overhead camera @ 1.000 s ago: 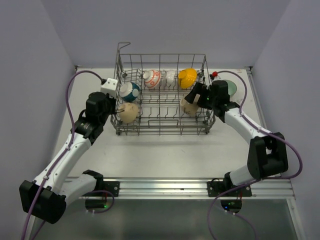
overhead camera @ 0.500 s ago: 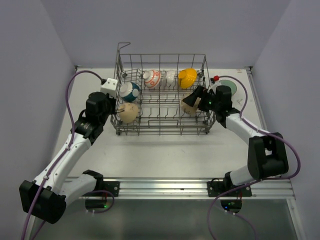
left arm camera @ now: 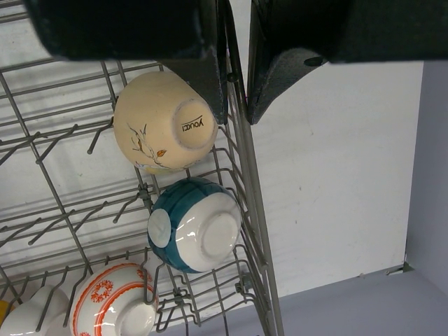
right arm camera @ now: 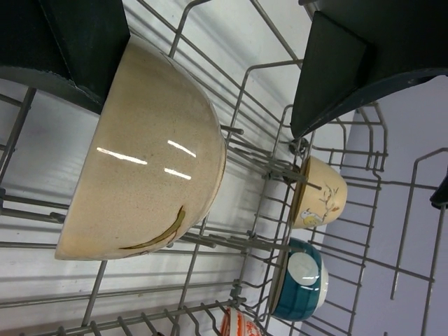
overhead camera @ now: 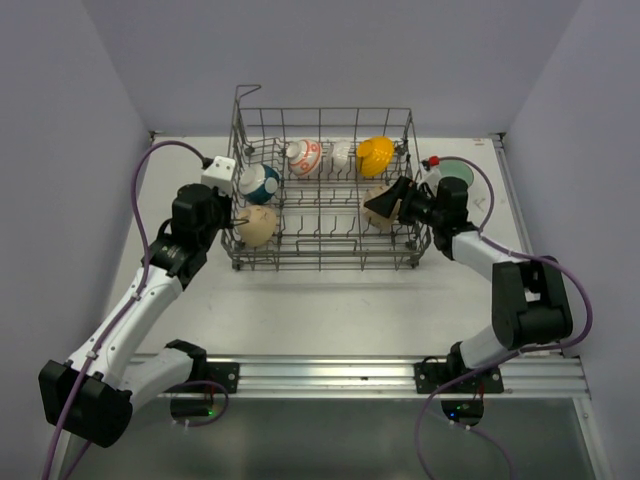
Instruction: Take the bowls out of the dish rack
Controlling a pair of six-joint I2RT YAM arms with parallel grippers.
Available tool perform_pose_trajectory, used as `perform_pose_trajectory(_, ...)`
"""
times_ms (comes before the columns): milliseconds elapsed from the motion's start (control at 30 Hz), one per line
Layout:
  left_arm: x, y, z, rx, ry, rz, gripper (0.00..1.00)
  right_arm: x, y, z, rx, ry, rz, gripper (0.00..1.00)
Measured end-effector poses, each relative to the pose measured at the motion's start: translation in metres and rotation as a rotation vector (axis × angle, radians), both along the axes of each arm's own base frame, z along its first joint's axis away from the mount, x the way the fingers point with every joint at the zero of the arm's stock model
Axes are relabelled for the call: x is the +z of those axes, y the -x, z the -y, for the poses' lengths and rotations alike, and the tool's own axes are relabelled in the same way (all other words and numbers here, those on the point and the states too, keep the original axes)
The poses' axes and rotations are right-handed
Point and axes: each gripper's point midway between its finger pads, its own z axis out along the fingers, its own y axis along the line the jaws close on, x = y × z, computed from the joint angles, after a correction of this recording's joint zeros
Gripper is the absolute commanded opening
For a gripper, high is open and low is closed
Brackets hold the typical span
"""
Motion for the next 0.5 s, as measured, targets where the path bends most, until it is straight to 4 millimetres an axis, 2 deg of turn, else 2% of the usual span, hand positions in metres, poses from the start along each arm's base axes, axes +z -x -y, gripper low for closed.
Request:
perform_pose_trajectory(200, -0.0006, -0.0004, 0.0002, 0.0, -0.001, -0.001, 0.04, 0.0032, 0.0047, 0.0022, 0.008, -0.019, 0.022, 0.83)
perform_pose_trajectory(300, -0.0005, -0.0009, 0.0004, 0.0, 0.0, 0.0, 0.09, 0.0043, 0.006, 0.0026, 0.009, -0.033, 0.029, 0.81)
perform_pose_trajectory(400, -0.0005, -0.001, 0.0004, 0.0, 0.0, 0.0, 0.1, 0.0061, 0.006, 0.0029, 0.009, -0.045, 0.033, 0.81)
perform_pose_trajectory(433, -0.0004, -0.0011, 0.0004, 0.0, 0.0, 0.0, 0.11, 0.0065, 0.0059, 0.0031, 0.008, -0.047, 0.033, 0.81)
perform_pose_trajectory(500, -0.0004, -0.0011, 0.0004, 0.0, 0.0, 0.0, 0.22, 0.008, 0.0058, 0.0034, 0.009, -0.054, 0.034, 0.8)
